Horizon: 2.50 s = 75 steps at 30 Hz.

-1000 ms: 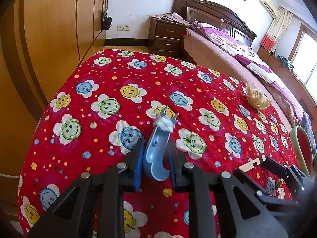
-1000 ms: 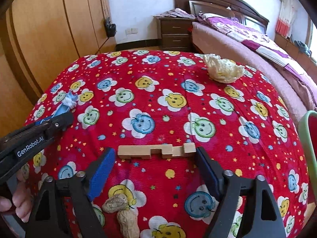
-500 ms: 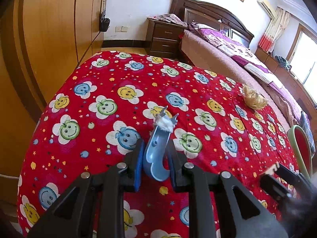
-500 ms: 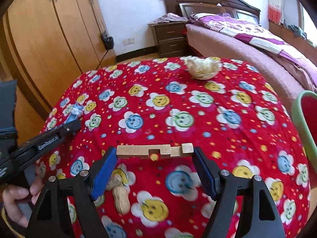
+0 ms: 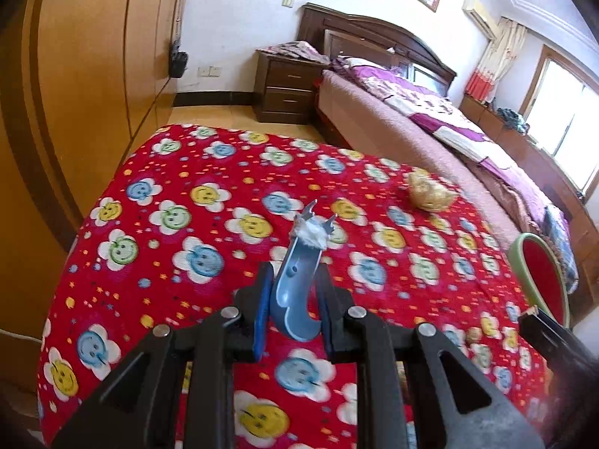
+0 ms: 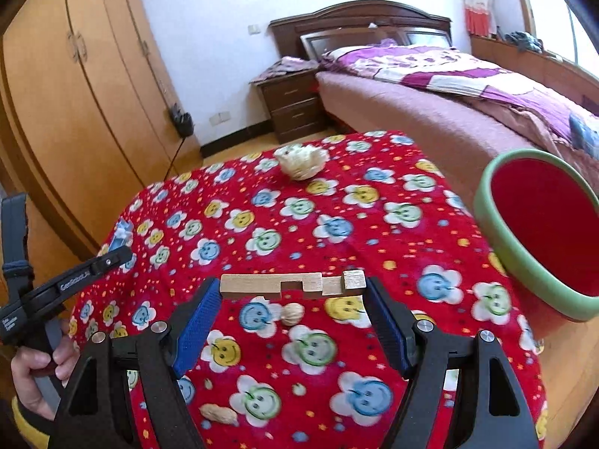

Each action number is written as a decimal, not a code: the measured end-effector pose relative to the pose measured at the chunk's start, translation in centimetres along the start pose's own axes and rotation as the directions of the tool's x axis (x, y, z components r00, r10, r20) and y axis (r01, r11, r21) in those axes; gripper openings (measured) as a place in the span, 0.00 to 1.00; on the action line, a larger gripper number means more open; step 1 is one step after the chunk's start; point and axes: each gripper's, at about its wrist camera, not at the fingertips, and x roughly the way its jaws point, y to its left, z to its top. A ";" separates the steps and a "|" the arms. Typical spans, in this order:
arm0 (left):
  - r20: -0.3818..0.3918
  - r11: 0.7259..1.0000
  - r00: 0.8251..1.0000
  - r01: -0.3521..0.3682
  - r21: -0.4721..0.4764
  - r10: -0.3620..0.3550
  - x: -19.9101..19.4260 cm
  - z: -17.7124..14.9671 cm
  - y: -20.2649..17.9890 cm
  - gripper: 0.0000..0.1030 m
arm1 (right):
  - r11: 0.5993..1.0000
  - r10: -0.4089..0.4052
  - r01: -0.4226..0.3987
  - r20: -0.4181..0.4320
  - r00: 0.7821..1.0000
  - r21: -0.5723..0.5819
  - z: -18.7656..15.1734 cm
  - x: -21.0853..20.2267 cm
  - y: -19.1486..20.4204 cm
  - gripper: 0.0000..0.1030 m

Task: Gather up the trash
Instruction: 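Carry the blue piece and wooden stick over the red bucket and open both tools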

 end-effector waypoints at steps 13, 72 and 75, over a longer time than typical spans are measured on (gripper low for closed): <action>-0.007 0.991 0.992 0.129 0.031 -0.129 -3.2 -1.0 -5.1 0.21 | 0.998 0.010 -0.016 0.089 0.996 0.063 -0.3 -4.6 -3.5 0.76; -0.286 0.807 0.883 0.460 0.371 -0.371 2.3 -4.7 -32.9 0.21 | 0.905 -0.263 0.176 0.183 0.947 0.388 -1.7 -11.5 -26.2 0.76; -0.304 0.803 0.880 0.464 0.374 -0.366 3.5 -5.0 -34.4 0.21 | 0.900 -0.269 0.182 0.177 0.947 0.397 -1.8 -11.4 -27.1 0.76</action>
